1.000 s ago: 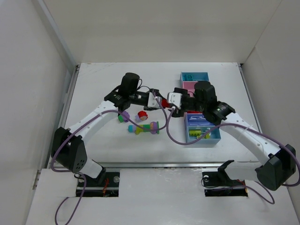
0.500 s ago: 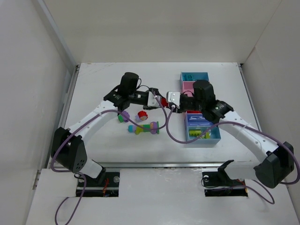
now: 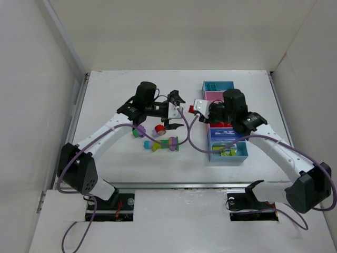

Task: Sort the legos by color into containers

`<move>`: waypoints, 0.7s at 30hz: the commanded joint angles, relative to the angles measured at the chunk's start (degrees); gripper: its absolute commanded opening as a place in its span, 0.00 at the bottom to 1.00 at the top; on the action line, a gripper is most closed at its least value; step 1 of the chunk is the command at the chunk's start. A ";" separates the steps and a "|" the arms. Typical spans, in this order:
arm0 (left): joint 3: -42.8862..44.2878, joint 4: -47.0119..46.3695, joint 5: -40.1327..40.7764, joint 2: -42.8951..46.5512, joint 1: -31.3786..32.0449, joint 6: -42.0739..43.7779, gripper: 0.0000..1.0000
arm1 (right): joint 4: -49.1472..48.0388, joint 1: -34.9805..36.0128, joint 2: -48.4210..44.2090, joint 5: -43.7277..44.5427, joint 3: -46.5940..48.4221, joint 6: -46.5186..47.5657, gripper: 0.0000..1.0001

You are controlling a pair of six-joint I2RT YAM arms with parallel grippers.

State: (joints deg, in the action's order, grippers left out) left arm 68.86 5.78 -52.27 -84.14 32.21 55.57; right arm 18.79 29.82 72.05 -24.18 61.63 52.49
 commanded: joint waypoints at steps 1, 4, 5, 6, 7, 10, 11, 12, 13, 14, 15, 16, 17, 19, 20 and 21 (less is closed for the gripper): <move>-2.05 -2.35 5.23 1.96 0.14 -1.68 1.00 | 7.90 -6.86 -1.14 9.48 -0.63 5.86 0.00; -4.43 -8.14 12.79 1.96 0.14 -7.12 1.00 | 11.44 -9.69 1.42 16.76 -0.63 10.60 0.00; -5.05 -10.07 14.81 1.96 -0.38 -9.49 1.00 | 11.97 -10.31 2.38 18.72 -0.63 11.57 0.00; -5.66 -14.26 18.83 1.96 -0.39 -15.17 1.00 | 12.50 -10.31 4.48 20.30 -0.63 13.24 0.00; -6.19 -15.87 21.13 1.96 -0.39 -18.19 1.00 | 12.50 -10.31 5.46 21.62 -0.63 13.77 0.00; -2.95 -13.01 22.48 1.43 -1.70 -21.29 1.00 | 10.49 -10.84 8.28 24.79 -0.63 14.92 0.00; -1.99 -11.34 21.69 0.56 -2.49 -20.68 1.00 | 8.83 -10.84 8.28 26.19 -0.63 14.92 0.00; -1.19 -9.93 20.99 -0.23 -2.50 -20.68 1.00 | 7.94 -10.84 8.89 26.90 -0.63 15.44 0.00; -0.49 -6.87 18.81 -0.24 -3.89 -19.46 1.00 | 7.32 -10.84 8.90 27.52 -0.63 16.23 0.00; 0.04 -6.05 18.09 -0.76 -3.91 -18.49 1.00 | 7.32 -10.84 8.90 28.05 -1.15 17.02 0.00; 0.05 -6.04 18.08 -0.76 -4.60 -17.96 1.00 | 7.32 -10.84 9.50 28.75 -1.16 17.73 0.00; -1.35 -6.04 18.08 -0.76 -4.61 -17.35 1.00 | 8.27 -10.84 10.03 28.75 -1.16 18.52 0.01; -2.23 -7.00 18.86 -0.07 -4.61 -16.64 1.00 | 8.28 -10.84 10.04 29.63 -1.77 19.14 0.03; -3.90 -7.63 20.10 0.55 -4.61 -13.76 1.00 | 7.76 -10.84 8.99 30.16 -3.69 19.93 0.05; -5.30 -9.19 21.50 1.25 -4.61 -13.74 1.00 | 7.76 -10.84 8.37 30.16 -4.40 20.45 0.07; -5.84 -9.82 22.21 1.26 -4.61 -13.74 1.00 | 7.06 -10.84 7.67 30.16 -5.02 21.07 0.10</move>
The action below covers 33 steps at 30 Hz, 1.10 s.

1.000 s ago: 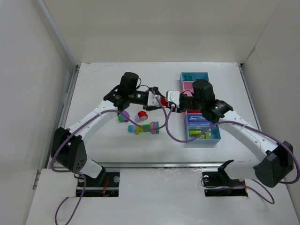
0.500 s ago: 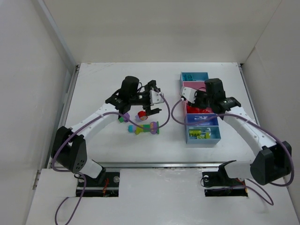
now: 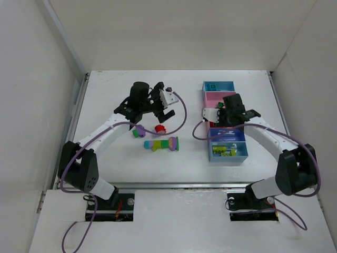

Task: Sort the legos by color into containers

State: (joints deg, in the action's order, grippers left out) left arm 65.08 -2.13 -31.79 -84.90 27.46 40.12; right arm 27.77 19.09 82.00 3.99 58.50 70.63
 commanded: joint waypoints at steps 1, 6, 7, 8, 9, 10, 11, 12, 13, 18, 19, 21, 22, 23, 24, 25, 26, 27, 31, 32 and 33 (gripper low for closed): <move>-2.06 -1.91 2.25 2.02 0.13 1.72 1.00 | -2.63 -0.11 -2.98 0.33 -2.51 2.93 0.13; -1.28 -9.17 9.78 2.02 -0.39 -10.08 1.00 | -5.18 -0.11 -3.69 0.85 -5.50 2.93 0.27; -0.57 -9.21 9.82 2.02 -0.39 -11.02 1.00 | -5.18 -0.11 -3.69 1.45 -5.50 2.93 0.29; 0.22 -9.21 9.82 2.02 -0.39 -11.03 1.00 | -5.70 -0.11 -3.69 1.46 -5.50 2.93 0.30; 1.53 -7.81 9.04 1.41 -1.09 -11.03 1.00 | -6.58 -0.11 -3.16 2.07 -5.50 2.93 0.35; 1.54 -7.80 7.46 1.41 -1.62 -11.55 1.00 | -7.20 -0.11 -3.16 2.08 -5.50 2.93 0.50; 2.15 -7.10 6.75 1.41 -1.62 -11.55 1.00 | -7.20 -0.11 -3.16 2.08 -5.50 2.41 0.56; 2.16 -7.10 6.74 1.41 -2.15 -12.60 1.00 | -7.99 -0.11 -3.16 2.08 -5.50 2.41 0.62; 2.16 -7.10 6.22 1.41 -2.15 -13.48 1.00 | -7.99 -0.11 -3.16 2.60 -5.50 2.41 0.72; 2.16 -4.91 2.97 0.88 -3.38 -12.44 1.00 | -7.99 -0.11 -3.77 3.74 -4.97 2.41 0.95; 2.16 -3.94 2.27 0.88 -3.38 -8.08 1.00 | -8.60 -0.11 -4.73 3.75 -4.97 2.41 0.95; 2.77 2.63 -1.77 0.88 -3.38 0.62 1.00 | -9.48 -0.11 -6.05 3.75 -4.97 1.36 0.95; 2.77 4.75 -1.78 0.88 -3.38 4.75 1.00 | -10.97 -0.11 -6.84 3.75 -5.50 0.83 0.95; 2.77 8.77 -1.78 0.88 -3.38 11.67 1.00 | -11.94 -0.11 -8.59 3.75 -5.50 -0.65 0.95; 2.77 11.68 -2.48 0.88 -3.38 15.65 1.00 | -13.08 -0.11 -9.48 3.75 -5.50 -1.89 0.97; 2.77 14.93 -2.49 0.10 -3.38 19.78 1.00 | -14.40 -0.11 -10.53 3.75 -5.50 -3.12 1.00; 3.99 22.27 -3.01 -1.13 -3.38 23.74 0.99 | -16.41 0.41 -12.54 3.22 -4.98 -4.44 1.00; 4.00 26.35 -3.71 -1.75 -3.38 33.96 0.95 | -17.39 0.42 -13.69 2.61 -4.28 -7.41 1.00; 3.39 36.92 -3.72 -3.24 -2.85 49.84 0.85 | -19.15 0.42 -16.87 -5.55 -1.91 -13.93 1.00; 3.39 37.89 -3.72 -3.25 -2.85 50.93 0.85 | -19.85 0.42 -17.65 -8.79 -1.90 -15.25 1.00; 3.91 38.95 -3.02 -4.99 -2.33 50.94 0.85 | -19.86 0.42 -17.66 -10.39 -1.29 -16.65 1.00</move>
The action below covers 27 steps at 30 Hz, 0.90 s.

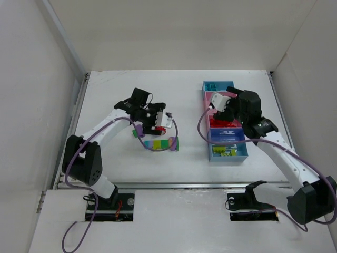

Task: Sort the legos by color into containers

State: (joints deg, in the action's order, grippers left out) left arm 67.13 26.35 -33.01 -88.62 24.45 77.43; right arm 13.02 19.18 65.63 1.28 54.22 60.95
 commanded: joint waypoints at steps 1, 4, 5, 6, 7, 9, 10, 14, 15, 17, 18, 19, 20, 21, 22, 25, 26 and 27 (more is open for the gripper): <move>3.60 13.52 -1.27 -2.25 1.21 13.63 0.85 | -5.89 0.85 -1.81 -9.00 3.61 -9.77 1.00; 6.34 20.03 -0.56 -6.02 2.10 14.15 0.85 | -8.79 2.79 -1.82 -12.44 3.62 -15.48 1.00; 6.34 20.06 -0.56 -6.56 2.10 14.15 0.85 | -10.02 3.40 -2.34 -12.96 3.62 -16.99 1.00; 5.82 20.06 0.22 -6.57 2.10 12.67 0.85 | -11.16 3.93 -2.34 -13.49 3.09 -18.48 1.00; 5.12 18.49 0.75 -7.26 2.10 9.09 0.85 | -12.74 4.63 -2.34 -14.54 3.09 -19.89 1.00; 2.57 11.73 2.42 -7.79 2.62 3.37 0.80 | -13.54 4.64 -1.73 -15.07 3.09 -23.85 1.00; 2.56 9.62 3.04 -7.80 2.62 0.73 0.79 | -13.54 5.25 -0.95 -15.08 3.09 -25.08 1.00; 1.95 3.63 5.50 -8.41 2.62 -7.54 0.65 | -13.54 6.48 0.29 -12.97 3.62 -29.74 1.00; 1.17 2.32 6.81 -8.41 2.62 -8.34 0.62 | -13.54 6.48 0.29 -12.97 3.62 -29.75 1.00; 0.37 1.61 7.35 -8.94 2.62 -8.96 0.55 | -14.16 7.01 0.29 -12.35 3.62 -30.27 1.00; -0.16 1.08 7.35 -8.94 2.62 -8.96 0.53 | -14.16 7.01 0.29 -11.48 3.09 -30.88 1.00; -0.16 1.07 7.35 -8.94 2.62 -9.57 0.53 | -14.77 7.01 0.29 -11.47 3.09 -30.89 1.00; -0.16 0.55 7.35 -9.55 2.62 -10.19 0.53 | -14.77 7.01 -0.23 -10.78 3.09 -30.89 1.00; -0.16 0.02 7.35 -10.16 3.15 -10.97 0.52 | -15.38 7.01 -0.23 -10.07 2.57 -31.50 1.00; -0.16 0.02 6.83 -10.17 3.15 -10.98 0.49 | -15.39 7.01 -0.76 -10.07 2.56 -31.50 1.00; 0.89 0.02 6.82 -11.83 3.15 -12.39 0.37 | -15.92 7.01 -0.76 -9.45 2.56 -31.50 1.00; 0.89 0.71 6.82 -12.62 3.15 -12.39 0.32 | -15.92 7.01 -1.28 -9.45 2.56 -31.50 1.00; 0.89 0.72 6.82 -12.63 3.15 -12.39 0.28 | -15.92 7.01 -1.29 -8.93 2.56 -31.50 1.00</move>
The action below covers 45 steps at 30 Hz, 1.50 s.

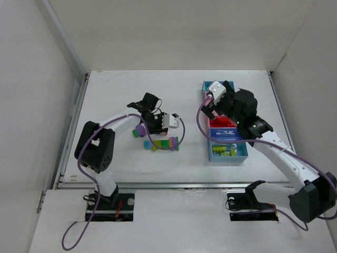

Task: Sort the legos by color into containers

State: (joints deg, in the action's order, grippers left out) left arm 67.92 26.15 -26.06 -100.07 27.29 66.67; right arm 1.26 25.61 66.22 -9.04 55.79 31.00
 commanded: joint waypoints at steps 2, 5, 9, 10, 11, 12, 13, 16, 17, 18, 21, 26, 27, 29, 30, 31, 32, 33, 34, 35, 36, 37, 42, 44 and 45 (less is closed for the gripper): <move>0.81 1.53 -0.13 -1.71 0.31 -1.64 0.10 | -4.16 0.59 -1.88 1.39 0.46 -1.56 1.00; 1.43 2.06 -0.13 -1.71 0.31 -1.64 0.00 | -4.16 0.59 -2.41 1.39 -0.06 -1.03 1.00; 5.01 4.25 -1.61 -0.66 0.31 -2.69 0.00 | -4.16 0.59 -3.46 0.70 -0.07 -1.03 1.00; 6.16 4.87 -2.67 -0.65 0.31 -2.69 0.00 | -4.16 0.06 -3.46 -0.18 -0.07 -1.03 1.00; 7.39 5.66 -4.24 -0.04 -0.21 -2.69 0.00 | -4.16 -0.55 -3.46 -3.32 -0.07 -1.03 1.00; 10.36 7.75 -8.09 0.83 -1.00 -2.17 0.00 | -4.16 -0.56 -3.46 -5.44 -0.07 -1.03 1.00; 11.96 9.08 -10.39 0.84 -1.01 -1.29 0.00 | -4.16 -1.17 -3.46 -7.90 -0.07 -1.03 1.00; 18.27 13.91 -18.11 2.51 -1.71 1.96 0.00 | -4.16 -1.17 -2.68 -20.99 -0.59 1.24 0.97; 19.43 14.45 -19.62 3.38 -1.71 2.75 0.00 | -4.16 -1.17 -2.15 -24.24 -0.59 1.25 0.97; 20.40 14.45 -20.94 3.39 -1.71 2.76 0.00 | -4.16 -1.17 -1.36 -28.88 -0.59 1.25 0.95; 23.04 14.98 -24.29 4.71 -1.19 2.15 0.00 | -4.16 1.28 3.03 -32.62 1.16 1.25 0.95; 24.36 17.35 -27.02 5.23 -0.13 2.14 0.00 | -4.16 3.05 8.56 -35.25 4.58 1.25 0.97; 24.36 17.35 -28.24 5.24 -0.13 2.14 0.00 | -4.16 3.05 9.36 -36.04 5.20 1.25 0.97; 24.89 18.06 -28.78 5.77 0.40 2.14 0.00 | -4.16 3.57 11.39 -37.80 6.26 1.25 0.97; 24.89 18.06 -29.39 5.77 0.40 2.67 0.00 | -4.16 3.57 12.00 -37.81 7.22 1.25 0.97; 24.89 18.58 -29.39 5.77 0.40 2.67 0.00 | -4.16 4.10 12.62 -38.42 7.75 1.25 0.95; 24.89 18.58 -29.39 5.77 0.40 2.67 0.00 | -4.16 4.10 13.14 -39.03 8.45 1.25 0.94; 25.41 18.58 -29.39 5.77 0.92 2.67 0.00 | -4.16 4.71 13.67 -39.04 8.46 1.25 0.91; 25.42 18.58 -30.00 5.77 0.92 2.67 0.00 | -4.16 4.72 14.55 -39.04 8.98 1.25 0.85; 25.42 18.58 -30.01 5.77 0.92 2.67 0.00 | -4.16 4.72 15.08 -39.65 8.99 1.25 0.81; 26.03 18.58 -30.53 5.77 0.92 2.15 0.00 | -4.16 4.72 15.08 -39.65 8.99 1.25 0.78; 26.56 18.58 -31.06 5.77 0.92 2.14 0.00 | -4.16 4.72 15.78 -39.65 8.99 1.25 0.77; 27.62 19.29 -30.54 5.77 0.92 1.62 0.00 | -4.16 5.24 16.31 -36.76 7.93 1.25 0.75; 27.62 19.90 -30.54 6.29 0.92 1.62 0.00 | -4.16 5.24 16.31 -36.75 6.62 1.77 0.70; 27.62 19.90 -30.54 6.29 0.92 1.62 0.00 | -4.16 5.24 16.31 -36.75 6.61 1.78 0.67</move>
State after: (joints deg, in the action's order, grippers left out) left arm 93.56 44.03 -53.84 -96.57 28.03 68.38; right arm -0.56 30.26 82.89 -45.19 62.39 31.92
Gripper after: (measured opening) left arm 0.345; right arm 0.684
